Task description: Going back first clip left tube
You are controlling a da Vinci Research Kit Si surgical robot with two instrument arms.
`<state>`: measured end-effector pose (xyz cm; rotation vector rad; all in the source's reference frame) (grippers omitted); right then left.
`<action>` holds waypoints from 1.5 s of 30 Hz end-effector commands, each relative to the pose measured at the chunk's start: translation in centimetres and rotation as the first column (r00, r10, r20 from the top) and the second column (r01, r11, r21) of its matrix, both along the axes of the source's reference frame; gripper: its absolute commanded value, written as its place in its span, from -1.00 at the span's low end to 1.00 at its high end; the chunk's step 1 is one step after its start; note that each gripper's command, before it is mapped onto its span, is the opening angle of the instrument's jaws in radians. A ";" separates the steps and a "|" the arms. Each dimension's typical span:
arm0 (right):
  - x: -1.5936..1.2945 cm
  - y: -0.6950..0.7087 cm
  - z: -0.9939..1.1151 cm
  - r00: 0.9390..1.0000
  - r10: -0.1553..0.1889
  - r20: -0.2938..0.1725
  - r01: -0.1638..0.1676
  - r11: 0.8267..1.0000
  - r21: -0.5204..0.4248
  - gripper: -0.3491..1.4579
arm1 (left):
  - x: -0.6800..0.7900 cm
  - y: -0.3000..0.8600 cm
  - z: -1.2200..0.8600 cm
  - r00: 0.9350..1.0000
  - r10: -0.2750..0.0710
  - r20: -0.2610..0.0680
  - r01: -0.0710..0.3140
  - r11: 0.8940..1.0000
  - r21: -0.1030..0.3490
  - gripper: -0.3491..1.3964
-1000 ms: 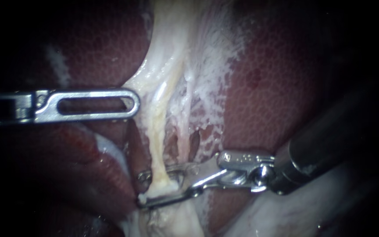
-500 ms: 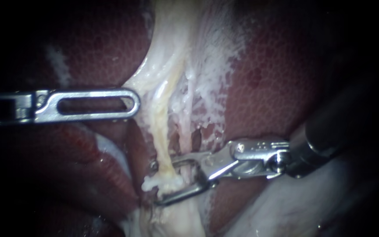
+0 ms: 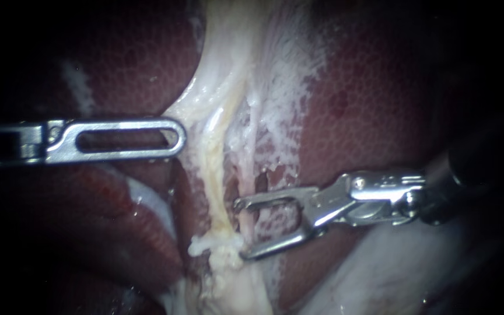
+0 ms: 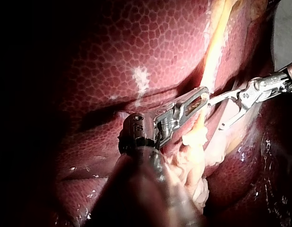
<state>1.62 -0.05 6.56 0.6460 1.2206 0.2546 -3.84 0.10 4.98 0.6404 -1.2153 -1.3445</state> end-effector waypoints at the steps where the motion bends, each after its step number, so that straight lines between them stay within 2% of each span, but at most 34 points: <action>1: -0.07 0.04 -0.04 1.000 0.004 0.002 -0.004 1.000 0.001 0.05 | 0.00 0.00 0.01 1.000 0.001 0.001 -0.001 1.000 0.000 -1.00; 5: -0.31 0.14 -0.16 1.000 0.006 -0.005 -0.006 1.000 -0.003 0.05 | 0.00 0.00 0.02 1.000 0.001 0.001 -0.001 1.000 -0.001 -1.00; 7: -0.49 0.20 -0.27 1.000 0.029 -0.003 -0.029 1.000 -0.002 0.05 | 0.00 0.00 0.03 1.000 0.001 0.001 -0.001 1.000 -0.001 -1.00; 12: -0.70 0.39 -0.49 0.998 0.055 -0.007 -0.055 0.998 -0.026 0.05 | -0.01 -0.01 0.05 1.000 0.001 0.000 -0.001 1.000 -0.002 -1.00; 18: -0.84 0.51 -0.76 0.998 0.058 -0.013 -0.058 0.997 -0.046 0.05 | -0.01 -0.02 0.10 1.000 0.001 0.000 -0.001 1.000 -0.004 -1.00; 24: -0.86 0.50 -0.90 0.998 0.059 -0.020 -0.060 0.997 -0.046 0.05 | -0.01 -0.02 0.16 1.000 0.000 0.002 0.000 1.000 -0.007 -1.00; 34: -0.86 0.49 -0.92 0.998 0.059 -0.020 -0.060 0.997 -0.046 0.05 | -0.04 -0.04 0.30 1.000 -0.001 0.000 0.001 1.000 -0.013 -1.00; 38: -0.86 0.48 -0.92 0.998 0.059 -0.020 -0.060 0.997 -0.046 0.05 | -0.09 -0.09 0.43 1.000 0.000 -0.010 0.000 1.000 -0.023 -1.00; 45: -0.86 0.48 -0.92 0.998 0.059 -0.020 -0.060 0.997 -0.046 0.05 | -0.20 -0.18 0.56 1.000 0.010 -0.007 -0.010 1.000 -0.012 -1.00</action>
